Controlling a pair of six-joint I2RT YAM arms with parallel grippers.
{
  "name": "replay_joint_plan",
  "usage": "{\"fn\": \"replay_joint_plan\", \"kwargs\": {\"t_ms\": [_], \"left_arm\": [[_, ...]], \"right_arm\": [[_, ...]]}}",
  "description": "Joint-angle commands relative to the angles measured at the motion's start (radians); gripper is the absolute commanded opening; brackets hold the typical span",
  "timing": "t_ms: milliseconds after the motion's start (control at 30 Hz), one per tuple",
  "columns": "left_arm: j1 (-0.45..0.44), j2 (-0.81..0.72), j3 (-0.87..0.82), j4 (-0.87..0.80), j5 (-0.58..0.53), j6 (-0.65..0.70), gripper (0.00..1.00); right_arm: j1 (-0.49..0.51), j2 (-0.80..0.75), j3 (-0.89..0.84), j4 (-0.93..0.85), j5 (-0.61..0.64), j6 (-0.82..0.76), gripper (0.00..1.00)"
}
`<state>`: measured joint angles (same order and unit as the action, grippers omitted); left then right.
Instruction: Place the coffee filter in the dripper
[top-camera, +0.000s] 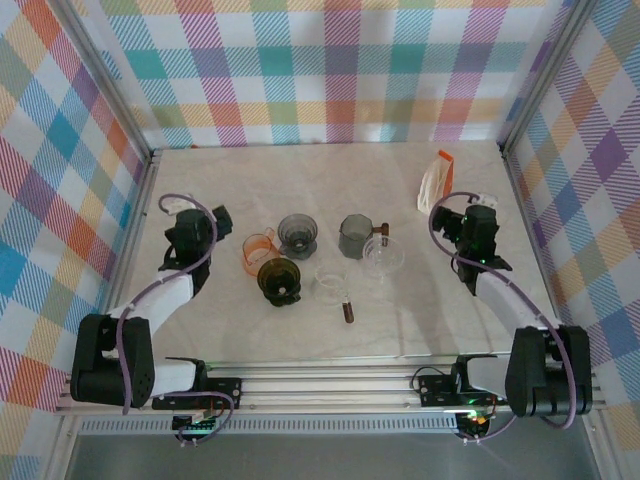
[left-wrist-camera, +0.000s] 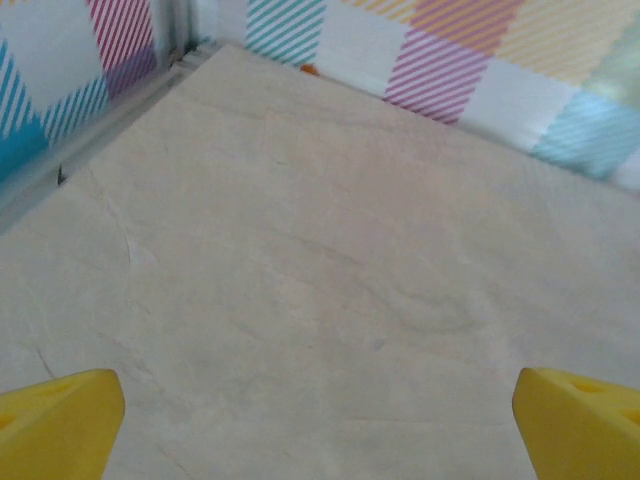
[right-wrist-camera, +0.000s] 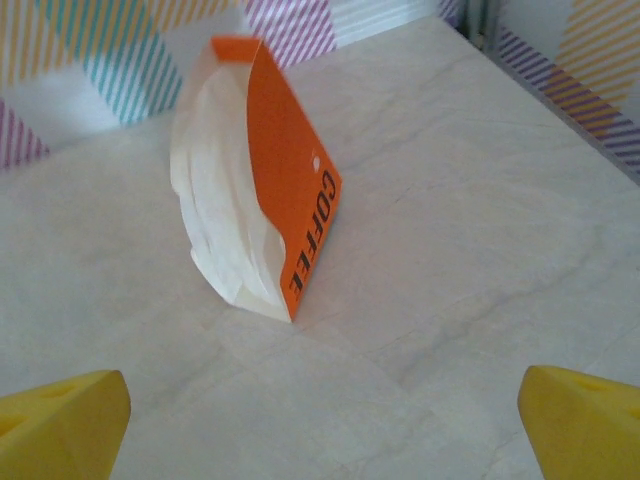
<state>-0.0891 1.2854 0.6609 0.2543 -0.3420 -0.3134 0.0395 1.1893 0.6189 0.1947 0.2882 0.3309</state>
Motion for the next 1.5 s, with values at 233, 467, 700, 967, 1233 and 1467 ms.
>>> {"fn": "replay_joint_plan", "kwargs": {"t_ms": [233, 467, 700, 967, 1233, 1467], "left_arm": [[0.039, -0.049, 0.233, -0.466, 0.248, -0.448, 1.00], [-0.087, -0.272, 0.139, -0.290, 0.481, -0.467, 1.00], [-0.255, -0.449, 0.163, -0.619, 0.479, -0.415, 1.00], [-0.307, -0.618, -0.032, -0.578, 0.564, -0.500, 0.99], [-0.316, -0.655, -0.068, -0.592, 0.584, -0.499, 0.97], [-0.316, -0.639, -0.071, -0.599, 0.584, -0.491, 0.97]], "right_arm": [[-0.010, -0.103, -0.059, 0.025, -0.258, 0.438, 0.99], [0.216, -0.213, -0.005, -0.156, -0.348, 0.247, 0.99], [0.473, -0.269, 0.023, -0.392, -0.399, 0.135, 0.99], [0.726, -0.244, -0.009, -0.407, -0.383, 0.033, 0.97], [0.828, -0.089, 0.045, -0.417, -0.315, -0.034, 0.84], [0.866, 0.028, 0.089, -0.400, -0.275, -0.074, 0.78]]}}
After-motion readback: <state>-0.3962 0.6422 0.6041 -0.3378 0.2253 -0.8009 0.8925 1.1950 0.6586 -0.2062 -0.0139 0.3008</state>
